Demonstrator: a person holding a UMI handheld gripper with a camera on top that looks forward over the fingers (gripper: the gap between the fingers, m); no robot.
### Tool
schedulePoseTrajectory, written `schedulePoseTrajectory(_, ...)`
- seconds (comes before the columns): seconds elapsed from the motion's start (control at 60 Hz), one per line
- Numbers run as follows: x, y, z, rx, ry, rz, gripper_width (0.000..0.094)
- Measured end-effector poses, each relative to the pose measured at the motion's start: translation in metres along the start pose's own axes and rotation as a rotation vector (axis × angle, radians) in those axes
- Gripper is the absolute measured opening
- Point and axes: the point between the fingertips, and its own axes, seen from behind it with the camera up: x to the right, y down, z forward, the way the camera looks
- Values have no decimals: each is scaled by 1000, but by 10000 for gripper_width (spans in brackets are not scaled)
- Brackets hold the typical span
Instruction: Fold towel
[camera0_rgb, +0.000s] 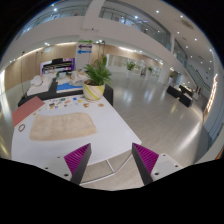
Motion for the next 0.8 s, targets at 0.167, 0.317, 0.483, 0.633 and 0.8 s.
schedulePoseTrajectory(0.167,-67,-9,0,17,-89,-64,857)
schedulePoseTrajectory(0.317,-141,-10,-5,24,-196,-132,855)
schedulePoseTrajectory(0.483,-226,-5,-14,33,-313,-203,855)
schedulePoseTrajectory(0.633,-300,0,-26,43,-420,-248,856)
schedulePoseTrajectory(0.8,-367,7,-15,34,-491,-287,851)
